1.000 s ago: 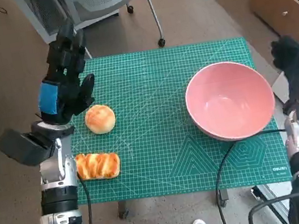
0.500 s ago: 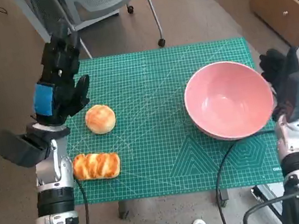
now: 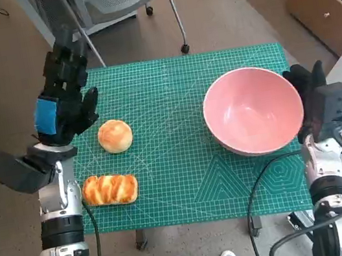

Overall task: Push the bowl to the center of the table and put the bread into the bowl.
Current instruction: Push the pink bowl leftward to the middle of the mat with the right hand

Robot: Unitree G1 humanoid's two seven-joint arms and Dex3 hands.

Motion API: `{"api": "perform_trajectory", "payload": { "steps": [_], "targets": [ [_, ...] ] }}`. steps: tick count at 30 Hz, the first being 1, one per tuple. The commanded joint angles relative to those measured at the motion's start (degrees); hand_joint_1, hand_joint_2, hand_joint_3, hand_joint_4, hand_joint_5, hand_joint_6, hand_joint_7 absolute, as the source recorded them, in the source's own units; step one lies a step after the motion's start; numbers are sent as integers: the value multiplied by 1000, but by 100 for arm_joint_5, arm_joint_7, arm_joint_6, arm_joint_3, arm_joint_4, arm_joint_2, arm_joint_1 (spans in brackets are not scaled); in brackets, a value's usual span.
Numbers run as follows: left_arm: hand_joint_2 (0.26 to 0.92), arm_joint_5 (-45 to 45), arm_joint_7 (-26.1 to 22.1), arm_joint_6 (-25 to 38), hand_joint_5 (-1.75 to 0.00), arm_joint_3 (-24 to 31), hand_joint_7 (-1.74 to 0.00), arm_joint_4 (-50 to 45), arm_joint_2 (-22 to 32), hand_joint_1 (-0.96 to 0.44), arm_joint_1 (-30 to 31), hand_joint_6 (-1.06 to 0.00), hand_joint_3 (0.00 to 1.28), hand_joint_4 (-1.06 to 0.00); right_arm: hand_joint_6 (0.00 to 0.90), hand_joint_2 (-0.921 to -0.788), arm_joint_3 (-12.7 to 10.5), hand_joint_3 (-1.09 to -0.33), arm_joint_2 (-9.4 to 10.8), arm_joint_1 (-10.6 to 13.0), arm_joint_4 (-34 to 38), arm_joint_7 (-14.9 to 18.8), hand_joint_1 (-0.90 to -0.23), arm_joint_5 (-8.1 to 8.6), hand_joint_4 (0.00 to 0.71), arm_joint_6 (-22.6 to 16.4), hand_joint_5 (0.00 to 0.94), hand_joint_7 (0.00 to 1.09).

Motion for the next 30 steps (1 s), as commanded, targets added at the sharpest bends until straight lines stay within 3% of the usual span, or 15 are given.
{"api": "perform_trajectory", "payload": {
  "steps": [1, 7, 21, 30],
  "targets": [
    [921, 28, 74, 28, 1, 38, -148, -97, 88, -704, 126, -38, 475, 1, 284, -921, 28, -816, 193, -38, 86, 55, -655, -8, 197, 109, 9, 23],
    [921, 58, 108, -11, 1, 44, -154, -139, 114, -716, 188, -12, 462, 1, 262, -921, 114, -823, 305, -119, 86, 105, -636, -77, 164, 98, 1, 11],
    [921, 104, 125, -76, 1, 46, -154, -169, 238, -705, 291, 0, 484, 1, 264, -921, 264, -849, 663, -318, 59, 216, -634, -103, 162, 45, 2, 11],
    [921, 108, 212, -37, 1, 56, -155, -185, 239, -719, 339, 1, 483, 1, 260, -921, 484, -860, 832, -370, 39, 278, -640, -267, 173, -29, 7, 9]
  ]
}}
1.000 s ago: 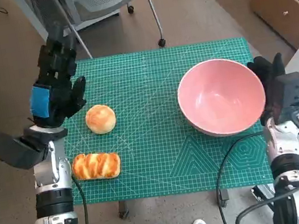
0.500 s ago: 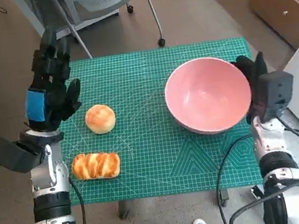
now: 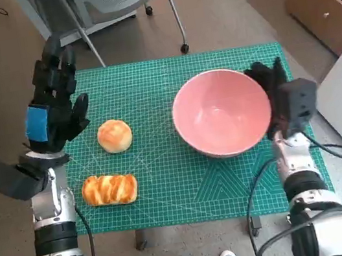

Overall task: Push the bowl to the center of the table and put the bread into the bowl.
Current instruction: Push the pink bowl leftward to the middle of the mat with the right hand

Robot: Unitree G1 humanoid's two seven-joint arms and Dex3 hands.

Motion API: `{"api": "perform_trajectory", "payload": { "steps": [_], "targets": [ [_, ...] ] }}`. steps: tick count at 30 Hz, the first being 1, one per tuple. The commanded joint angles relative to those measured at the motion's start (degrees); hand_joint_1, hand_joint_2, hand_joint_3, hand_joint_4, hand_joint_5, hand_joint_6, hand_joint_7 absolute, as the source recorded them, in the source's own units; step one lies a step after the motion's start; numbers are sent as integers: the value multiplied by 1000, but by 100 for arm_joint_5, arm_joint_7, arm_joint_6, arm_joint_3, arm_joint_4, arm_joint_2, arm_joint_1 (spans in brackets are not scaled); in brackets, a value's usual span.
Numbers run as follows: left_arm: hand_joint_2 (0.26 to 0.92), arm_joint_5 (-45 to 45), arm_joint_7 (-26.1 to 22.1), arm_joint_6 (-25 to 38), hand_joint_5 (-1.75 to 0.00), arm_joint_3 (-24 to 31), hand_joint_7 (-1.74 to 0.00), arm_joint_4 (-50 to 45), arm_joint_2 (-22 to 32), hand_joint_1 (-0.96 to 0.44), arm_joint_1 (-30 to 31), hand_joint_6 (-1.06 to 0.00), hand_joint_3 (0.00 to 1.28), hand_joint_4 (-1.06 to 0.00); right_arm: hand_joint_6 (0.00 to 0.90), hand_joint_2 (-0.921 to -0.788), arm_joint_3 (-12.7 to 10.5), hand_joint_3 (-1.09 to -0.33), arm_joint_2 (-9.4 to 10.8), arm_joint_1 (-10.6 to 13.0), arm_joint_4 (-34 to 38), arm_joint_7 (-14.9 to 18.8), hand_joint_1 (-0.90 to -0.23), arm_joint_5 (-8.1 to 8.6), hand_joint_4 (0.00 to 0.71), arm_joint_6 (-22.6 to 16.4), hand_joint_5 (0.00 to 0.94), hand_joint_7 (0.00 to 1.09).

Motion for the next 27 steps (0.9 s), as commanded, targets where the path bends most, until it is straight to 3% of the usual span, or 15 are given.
{"api": "perform_trajectory", "payload": {
  "steps": [1, 13, 23, 27],
  "targets": [
    [921, 35, 46, 8, 1, 25, -154, -120, 77, -721, 88, 1, 483, 1, 259, -921, 119, -861, 114, 17, 41, 106, -645, -106, 175, 12, 7, 9],
    [921, 25, 90, 5, 1, 38, -150, -137, 46, -716, 122, 1, 480, 1, 264, -921, 487, -872, 153, -5, 2, 64, -658, -435, 200, -89, 15, 12],
    [921, 89, 162, -41, 1, 3, -152, -75, 13, -713, 108, 1, 480, 1, 264, -921, 588, -888, 122, -36, -20, 32, -652, -464, 199, -169, 9, 13],
    [921, 147, 216, -73, 1, 5, -155, -72, 34, -718, 139, 1, 480, 1, 266, -921, 523, -882, -71, -62, -40, 51, -661, -415, 198, -321, 7, 14]
  ]
}}
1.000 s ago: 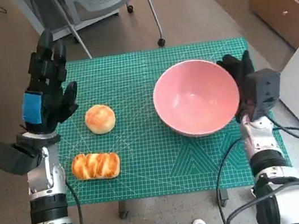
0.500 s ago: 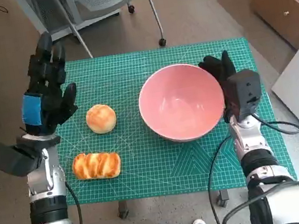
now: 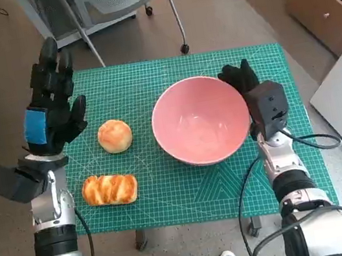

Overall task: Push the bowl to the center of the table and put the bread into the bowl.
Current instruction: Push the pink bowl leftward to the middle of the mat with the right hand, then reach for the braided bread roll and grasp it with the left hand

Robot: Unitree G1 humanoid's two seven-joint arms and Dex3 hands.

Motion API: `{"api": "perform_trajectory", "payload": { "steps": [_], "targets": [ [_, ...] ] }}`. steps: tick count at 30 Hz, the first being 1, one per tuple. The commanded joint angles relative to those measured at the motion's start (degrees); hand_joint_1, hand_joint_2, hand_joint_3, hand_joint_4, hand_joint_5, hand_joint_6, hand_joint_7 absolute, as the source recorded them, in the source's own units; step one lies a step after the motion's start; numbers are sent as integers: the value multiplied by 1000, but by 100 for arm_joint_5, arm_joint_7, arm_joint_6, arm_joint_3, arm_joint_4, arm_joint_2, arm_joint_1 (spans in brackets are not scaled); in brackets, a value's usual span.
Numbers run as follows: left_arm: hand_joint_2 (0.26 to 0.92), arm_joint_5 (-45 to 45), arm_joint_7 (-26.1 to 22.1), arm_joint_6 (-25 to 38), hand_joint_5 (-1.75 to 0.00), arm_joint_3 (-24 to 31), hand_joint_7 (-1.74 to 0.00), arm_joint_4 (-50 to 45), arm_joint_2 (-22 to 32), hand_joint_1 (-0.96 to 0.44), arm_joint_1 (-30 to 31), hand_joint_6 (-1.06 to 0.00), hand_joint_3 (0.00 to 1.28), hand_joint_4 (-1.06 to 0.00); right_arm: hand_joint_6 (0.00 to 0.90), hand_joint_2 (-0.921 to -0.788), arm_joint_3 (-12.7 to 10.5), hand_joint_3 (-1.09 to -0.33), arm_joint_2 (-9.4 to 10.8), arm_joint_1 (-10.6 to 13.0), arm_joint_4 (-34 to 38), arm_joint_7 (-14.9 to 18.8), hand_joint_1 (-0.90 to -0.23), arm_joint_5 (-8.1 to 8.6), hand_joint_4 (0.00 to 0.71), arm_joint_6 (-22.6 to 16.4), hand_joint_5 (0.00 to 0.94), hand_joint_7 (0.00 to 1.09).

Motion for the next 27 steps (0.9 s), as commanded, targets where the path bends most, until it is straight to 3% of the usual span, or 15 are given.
{"api": "perform_trajectory", "payload": {
  "steps": [1, 5, 12, 19, 22, 27],
  "targets": [
    [921, 128, 94, -95, 1, -2, -156, 22, 38, -720, 52, 1, 473, 1, 268, -921, -40, -878, -228, 5, -7, -13, -669, 0, 199, -120, 7, 15],
    [921, 306, 215, -181, 1, 4, -161, -18, 85, -726, 115, 1, 462, 1, 272, -921, -116, -863, -419, -64, -82, 30, -686, 72, 201, -336, 7, 17],
    [921, 975, 542, -448, 1, -35, -178, -123, 414, -718, 278, -3, 441, 1, 270, -921, -200, -854, -863, -186, -370, 92, -680, 142, 197, -1045, 5, 16],
    [921, 1974, 953, -414, 1, -93, -202, -707, 975, -667, 643, -9, 363, 1, 263, -921, -358, -874, -1137, -90, -920, 217, -681, 372, 195, -2170, 4, 12],
    [904, 2988, 930, 563, -3, -133, -234, -2061, 1460, -659, 1234, -53, 164, -7, 270, -921, -443, -858, -1114, 73, -1212, 508, -716, 657, 189, -2771, 1, 17],
    [870, 3444, 564, 1515, -4, -229, -191, -3117, 1645, -662, 1674, -139, 32, -39, 276, -921, -419, -844, -1151, 212, -1390, 649, -733, 716, 176, -2863, 0, 20]
  ]
}}
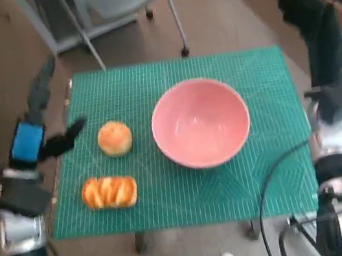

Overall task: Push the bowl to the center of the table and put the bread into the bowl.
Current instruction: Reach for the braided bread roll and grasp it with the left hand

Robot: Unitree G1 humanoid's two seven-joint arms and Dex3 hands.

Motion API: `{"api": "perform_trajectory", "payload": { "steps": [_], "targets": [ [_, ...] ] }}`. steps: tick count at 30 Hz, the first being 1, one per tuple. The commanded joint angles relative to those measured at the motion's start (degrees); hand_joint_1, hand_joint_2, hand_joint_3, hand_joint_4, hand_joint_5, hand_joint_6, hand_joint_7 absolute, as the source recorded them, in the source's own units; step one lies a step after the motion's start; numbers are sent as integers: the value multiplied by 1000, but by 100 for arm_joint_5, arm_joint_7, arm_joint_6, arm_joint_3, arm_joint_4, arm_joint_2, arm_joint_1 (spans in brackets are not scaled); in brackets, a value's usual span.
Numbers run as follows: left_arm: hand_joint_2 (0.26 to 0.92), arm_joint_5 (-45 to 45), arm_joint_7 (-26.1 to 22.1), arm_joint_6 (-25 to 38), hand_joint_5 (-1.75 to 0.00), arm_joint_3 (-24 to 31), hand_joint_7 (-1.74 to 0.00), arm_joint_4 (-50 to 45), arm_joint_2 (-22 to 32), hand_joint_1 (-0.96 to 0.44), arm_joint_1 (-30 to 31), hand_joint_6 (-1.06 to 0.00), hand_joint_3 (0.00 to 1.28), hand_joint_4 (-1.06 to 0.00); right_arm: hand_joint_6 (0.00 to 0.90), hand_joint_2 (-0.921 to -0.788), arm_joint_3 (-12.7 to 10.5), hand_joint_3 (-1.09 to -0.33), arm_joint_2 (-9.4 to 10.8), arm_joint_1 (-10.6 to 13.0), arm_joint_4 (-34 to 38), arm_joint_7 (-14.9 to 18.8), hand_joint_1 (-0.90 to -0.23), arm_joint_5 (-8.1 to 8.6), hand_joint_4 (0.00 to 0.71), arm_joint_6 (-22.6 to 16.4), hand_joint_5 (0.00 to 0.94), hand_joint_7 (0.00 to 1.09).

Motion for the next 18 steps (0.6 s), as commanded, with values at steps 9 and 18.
{"api": "perform_trajectory", "payload": {
  "steps": [9, 18],
  "targets": [
    [792, 724, -1039, 2215, -1, -480, -88, -1965, 559, -573, 841, -225, 2, -68, 280, -921, -19, -842, 4, 422, -339, 331, -737, 262, 183, -36, 6, 23],
    [746, 860, -1568, 2975, 0, -908, -39, -2038, 825, -436, 872, -222, 1, -50, 281, -921, -41, -842, -14, 422, -378, 505, -738, 414, 180, 95, 3, 24]
  ]
}}
